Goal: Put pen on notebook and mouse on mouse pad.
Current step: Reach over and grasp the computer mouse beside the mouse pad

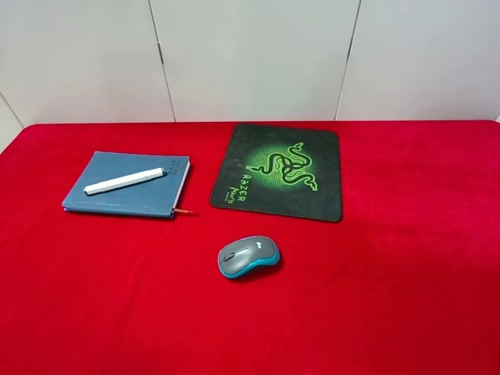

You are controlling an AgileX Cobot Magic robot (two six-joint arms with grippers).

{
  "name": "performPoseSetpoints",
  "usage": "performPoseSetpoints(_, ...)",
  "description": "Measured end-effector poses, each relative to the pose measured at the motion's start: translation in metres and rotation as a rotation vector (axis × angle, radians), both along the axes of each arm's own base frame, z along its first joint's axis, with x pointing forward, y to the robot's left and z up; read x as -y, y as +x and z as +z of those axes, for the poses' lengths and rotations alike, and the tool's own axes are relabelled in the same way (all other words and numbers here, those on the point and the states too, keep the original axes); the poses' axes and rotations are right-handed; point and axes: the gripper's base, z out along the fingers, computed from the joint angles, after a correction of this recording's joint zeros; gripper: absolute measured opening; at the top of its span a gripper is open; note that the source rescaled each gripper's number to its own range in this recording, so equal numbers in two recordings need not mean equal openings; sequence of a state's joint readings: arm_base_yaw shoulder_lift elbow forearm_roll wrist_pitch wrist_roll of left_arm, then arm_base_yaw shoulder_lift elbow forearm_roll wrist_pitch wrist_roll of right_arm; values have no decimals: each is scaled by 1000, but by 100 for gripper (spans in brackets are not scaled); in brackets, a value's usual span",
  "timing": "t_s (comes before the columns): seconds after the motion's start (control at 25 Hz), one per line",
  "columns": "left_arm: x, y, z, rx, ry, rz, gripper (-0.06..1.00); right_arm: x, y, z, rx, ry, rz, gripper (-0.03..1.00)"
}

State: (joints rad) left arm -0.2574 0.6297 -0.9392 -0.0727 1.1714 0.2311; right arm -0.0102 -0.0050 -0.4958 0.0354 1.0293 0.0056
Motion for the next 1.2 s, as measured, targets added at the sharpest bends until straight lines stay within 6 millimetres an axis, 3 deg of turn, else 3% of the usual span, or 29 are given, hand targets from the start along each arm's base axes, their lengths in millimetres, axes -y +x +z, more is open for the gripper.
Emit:
performPoseSetpoints(0.36, -12, -44, -45, 28, -61, 104, 100, 0, 0, 0, 0, 0, 0, 100)
performPoseSetpoints(0.8, -25, -72, -99, 206, -42, 336, 100, 0, 0, 0, 0, 0, 0, 100)
performPoseSetpoints(1.2, -25, -80, -102, 281, -55, 358, 100, 0, 0, 0, 0, 0, 0, 100)
